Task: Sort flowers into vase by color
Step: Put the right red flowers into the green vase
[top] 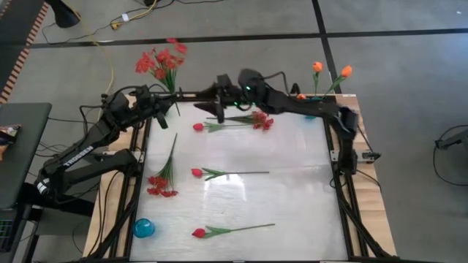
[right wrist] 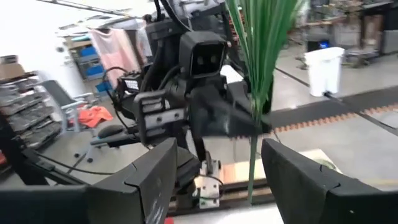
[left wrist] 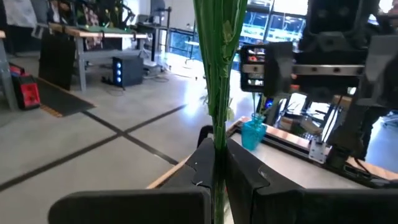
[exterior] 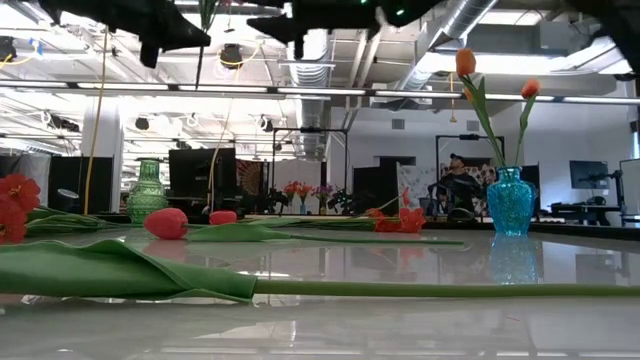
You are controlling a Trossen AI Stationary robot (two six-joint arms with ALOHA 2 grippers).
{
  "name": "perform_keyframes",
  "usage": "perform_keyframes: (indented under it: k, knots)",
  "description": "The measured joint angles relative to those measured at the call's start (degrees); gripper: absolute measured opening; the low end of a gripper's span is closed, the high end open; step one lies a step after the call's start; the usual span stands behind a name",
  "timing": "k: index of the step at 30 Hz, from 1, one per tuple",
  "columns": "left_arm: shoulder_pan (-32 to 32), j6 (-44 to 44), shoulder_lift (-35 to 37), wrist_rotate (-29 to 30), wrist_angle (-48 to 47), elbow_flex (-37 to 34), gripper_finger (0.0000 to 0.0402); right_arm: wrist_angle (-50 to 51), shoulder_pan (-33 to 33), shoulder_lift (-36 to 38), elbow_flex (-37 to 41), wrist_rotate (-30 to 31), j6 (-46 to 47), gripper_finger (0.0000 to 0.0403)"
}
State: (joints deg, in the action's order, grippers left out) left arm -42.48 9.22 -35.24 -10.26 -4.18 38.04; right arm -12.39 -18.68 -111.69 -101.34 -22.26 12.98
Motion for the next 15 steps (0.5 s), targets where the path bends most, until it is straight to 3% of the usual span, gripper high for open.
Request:
perform_keyframes:
  k: [8,15]
  knots:
    - [2.1,3.63,-5.71,-1.92,-1.0,0.02,0.0004,0.17,-5.24,-11.59,-13.15,-10.48,1.36,0.026]
    - [7.32,3.35,-13.2,0.21,5.37,0.04,0.0004,0.29,-7.59,-13.63,-15.28,-19.39,3.53,0.026]
